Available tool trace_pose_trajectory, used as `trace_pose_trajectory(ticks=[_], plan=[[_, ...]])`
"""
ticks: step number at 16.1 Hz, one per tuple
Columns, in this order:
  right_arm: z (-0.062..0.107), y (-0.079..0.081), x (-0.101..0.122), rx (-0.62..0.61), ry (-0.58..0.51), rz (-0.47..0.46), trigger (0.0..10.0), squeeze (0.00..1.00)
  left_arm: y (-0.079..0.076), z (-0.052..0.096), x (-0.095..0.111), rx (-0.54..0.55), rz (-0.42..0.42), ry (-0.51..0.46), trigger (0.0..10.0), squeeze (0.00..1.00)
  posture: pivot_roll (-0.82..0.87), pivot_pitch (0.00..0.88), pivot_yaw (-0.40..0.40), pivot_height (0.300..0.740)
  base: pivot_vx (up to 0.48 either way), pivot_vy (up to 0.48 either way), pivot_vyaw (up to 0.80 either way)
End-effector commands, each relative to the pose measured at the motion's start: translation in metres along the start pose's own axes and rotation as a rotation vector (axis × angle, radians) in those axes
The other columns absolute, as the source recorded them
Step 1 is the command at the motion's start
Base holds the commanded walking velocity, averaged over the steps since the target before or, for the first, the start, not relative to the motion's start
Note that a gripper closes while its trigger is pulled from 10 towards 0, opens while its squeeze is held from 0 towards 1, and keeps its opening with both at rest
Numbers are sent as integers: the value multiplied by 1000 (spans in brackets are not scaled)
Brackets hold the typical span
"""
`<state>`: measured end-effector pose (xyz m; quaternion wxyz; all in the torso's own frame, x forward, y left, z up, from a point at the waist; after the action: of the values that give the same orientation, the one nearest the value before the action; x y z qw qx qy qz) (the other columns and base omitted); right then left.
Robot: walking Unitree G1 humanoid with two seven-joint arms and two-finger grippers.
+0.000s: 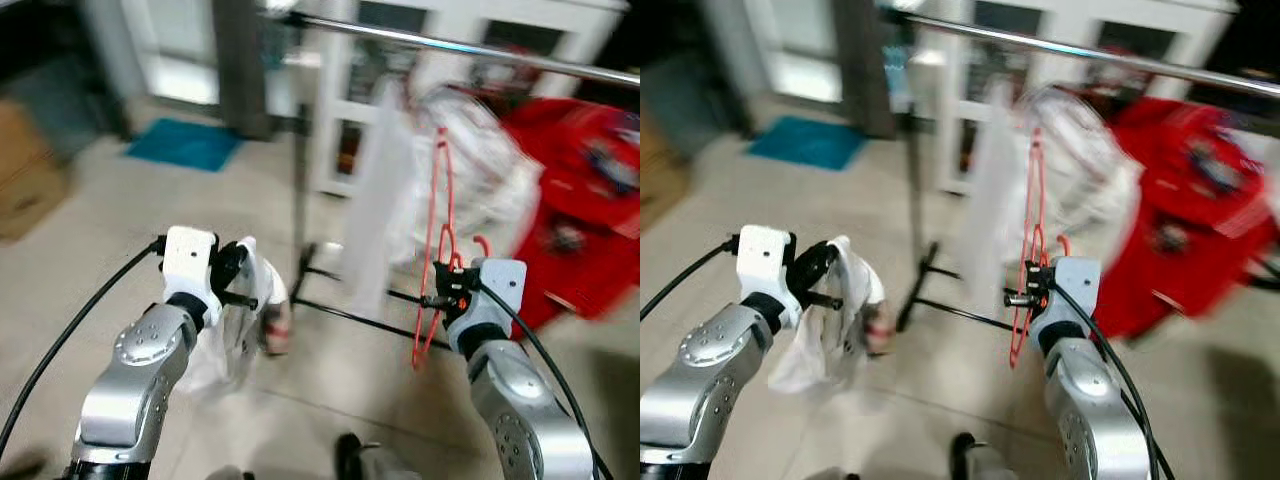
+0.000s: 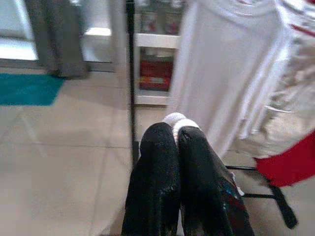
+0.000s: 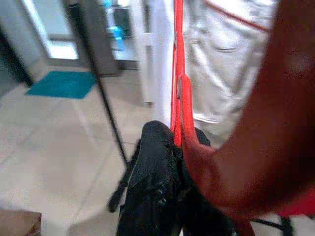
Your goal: Hang hanger
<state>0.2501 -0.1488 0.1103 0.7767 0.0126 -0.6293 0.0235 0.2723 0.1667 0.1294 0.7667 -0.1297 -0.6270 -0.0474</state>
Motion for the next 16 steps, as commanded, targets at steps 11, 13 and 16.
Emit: trace_pose_trajectory(ticks=[11, 13, 16], plan=[[4, -6, 5, 5, 10, -134, 10000, 0, -19, -6, 13, -25, -52, -44, 10000, 0, 38, 83, -29, 740, 0, 0, -800], [2, -4, 9, 29, 4, -88, 10000, 0, -20, -7, 15, -27, -48, -49, 10000, 0, 44, 80, -33, 740, 0, 0, -800], [0, -4, 10, 14, -1, -23, 10000, 0, -21, -6, 14, -31, -51, -47, 10000, 0, 45, 78, -36, 740, 0, 0, -800]])
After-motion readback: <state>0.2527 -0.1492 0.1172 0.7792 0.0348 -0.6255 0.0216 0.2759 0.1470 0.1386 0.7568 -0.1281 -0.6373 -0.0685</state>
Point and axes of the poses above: a point about 5 cm out from each wrist's last joint towards the gripper, its own z axis pointing back from the gripper into the wrist, its own x axis along the axis of the wrist's last joint, y = z × x, the point moved 1 cm from there along -z, pointing out of the wrist towards the gripper, and after that the axes turned 8 degrees about z, right-handed, at the moved point
